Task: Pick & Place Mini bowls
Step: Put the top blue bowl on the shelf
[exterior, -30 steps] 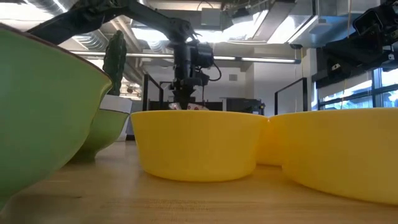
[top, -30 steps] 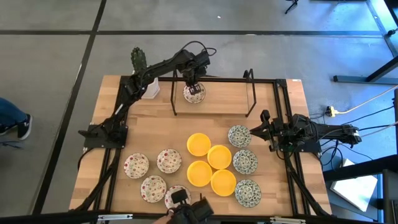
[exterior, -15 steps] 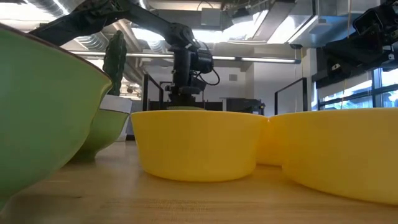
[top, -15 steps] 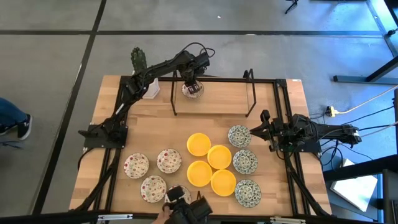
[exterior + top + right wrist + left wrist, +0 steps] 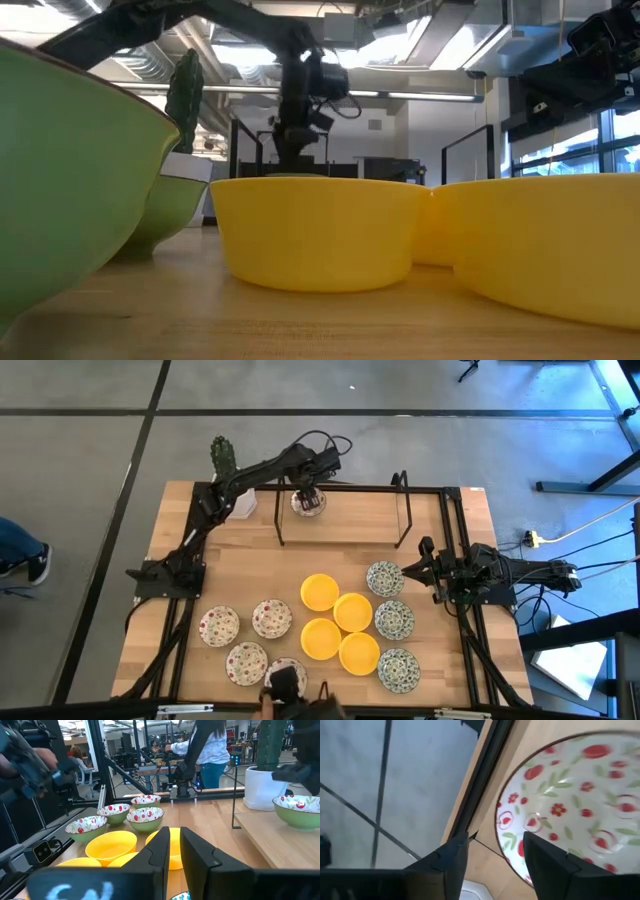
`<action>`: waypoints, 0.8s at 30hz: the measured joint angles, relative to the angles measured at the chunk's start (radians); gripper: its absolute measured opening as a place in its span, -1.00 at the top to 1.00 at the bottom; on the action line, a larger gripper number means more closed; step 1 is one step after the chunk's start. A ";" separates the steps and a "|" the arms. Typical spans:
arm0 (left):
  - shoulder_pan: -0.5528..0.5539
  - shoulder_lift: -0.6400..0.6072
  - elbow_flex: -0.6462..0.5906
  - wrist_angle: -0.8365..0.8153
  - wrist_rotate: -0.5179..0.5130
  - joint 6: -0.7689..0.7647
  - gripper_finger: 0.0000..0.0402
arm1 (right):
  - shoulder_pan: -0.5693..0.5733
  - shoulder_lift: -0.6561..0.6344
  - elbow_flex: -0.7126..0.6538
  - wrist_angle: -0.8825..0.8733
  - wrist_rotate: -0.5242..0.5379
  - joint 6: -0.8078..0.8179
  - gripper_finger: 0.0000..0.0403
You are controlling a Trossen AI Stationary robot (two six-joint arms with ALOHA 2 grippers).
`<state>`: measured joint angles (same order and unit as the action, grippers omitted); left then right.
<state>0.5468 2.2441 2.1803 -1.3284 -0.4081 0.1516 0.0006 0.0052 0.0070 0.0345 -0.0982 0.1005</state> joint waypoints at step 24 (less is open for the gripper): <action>-0.257 -0.141 0.002 -0.108 0.210 0.013 0.80 | 0.000 0.000 0.000 0.000 0.000 0.019 0.77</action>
<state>0.2900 2.1034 2.1826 -1.4368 -0.1977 0.1645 0.0006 0.0055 0.0071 0.0345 -0.0982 0.1200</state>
